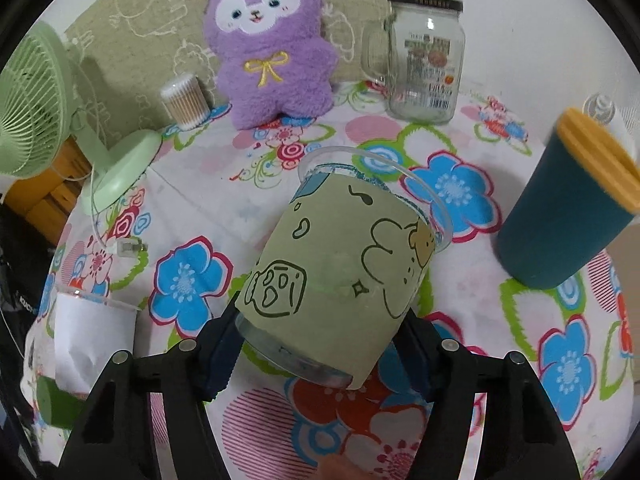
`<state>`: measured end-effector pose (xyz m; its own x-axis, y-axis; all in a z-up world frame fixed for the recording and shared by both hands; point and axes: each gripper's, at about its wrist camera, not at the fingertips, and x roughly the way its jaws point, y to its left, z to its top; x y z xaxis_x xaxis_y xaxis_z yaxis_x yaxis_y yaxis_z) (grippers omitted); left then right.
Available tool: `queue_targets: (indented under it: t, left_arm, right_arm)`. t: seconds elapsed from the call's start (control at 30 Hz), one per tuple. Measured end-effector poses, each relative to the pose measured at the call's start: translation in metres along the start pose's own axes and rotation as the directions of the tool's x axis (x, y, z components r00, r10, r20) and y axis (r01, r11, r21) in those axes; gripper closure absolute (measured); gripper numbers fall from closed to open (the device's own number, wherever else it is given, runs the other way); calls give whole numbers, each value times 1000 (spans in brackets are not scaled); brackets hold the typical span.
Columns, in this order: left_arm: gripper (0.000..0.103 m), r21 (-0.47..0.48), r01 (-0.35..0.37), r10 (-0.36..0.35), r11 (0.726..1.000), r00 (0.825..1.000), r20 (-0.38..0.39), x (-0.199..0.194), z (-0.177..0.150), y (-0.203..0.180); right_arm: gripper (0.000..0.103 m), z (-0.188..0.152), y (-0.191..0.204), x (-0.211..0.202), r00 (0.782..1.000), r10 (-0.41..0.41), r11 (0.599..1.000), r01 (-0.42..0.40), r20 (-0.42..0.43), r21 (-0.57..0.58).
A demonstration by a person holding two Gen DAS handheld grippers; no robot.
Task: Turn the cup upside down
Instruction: 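Lift the green-sleeved cup with the right gripper toward the left gripper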
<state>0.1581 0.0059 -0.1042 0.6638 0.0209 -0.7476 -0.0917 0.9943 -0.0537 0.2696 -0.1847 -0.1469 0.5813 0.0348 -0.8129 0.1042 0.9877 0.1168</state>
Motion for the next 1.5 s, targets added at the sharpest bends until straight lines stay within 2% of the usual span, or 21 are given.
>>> queue_targets:
  t: [0.13, 0.47, 0.77, 1.0, 1.27, 1.5]
  left_arm:
    - [0, 6, 11, -11, 1000, 1000, -3, -4, -1, -6]
    - [0, 43, 35, -35, 998, 999, 10, -28, -9, -21]
    - [0, 96, 71, -72, 993, 997, 11, -59, -30, -36]
    - [0, 143, 111, -113, 983, 994, 3, -83, -54, -50]
    - [0, 197, 136, -135, 971, 991, -22, -100, -85, -65]
    - [0, 202, 137, -130, 970, 990, -46, -106, -106, -65]
  right_arm:
    - [33, -4, -1, -16, 1000, -1, 999, 2, 31, -37]
    - [33, -35, -15, -50, 998, 40, 993, -36, 42, -108]
    - [33, -70, -33, -94, 995, 75, 980, -63, 59, -190]
    - [32, -95, -60, -128, 996, 50, 971, -30, 80, -235]
    - [32, -142, -78, -156, 998, 14, 937, 7, 59, -349]
    - [32, -179, -75, -159, 1000, 5, 895, -4, 1, -446]
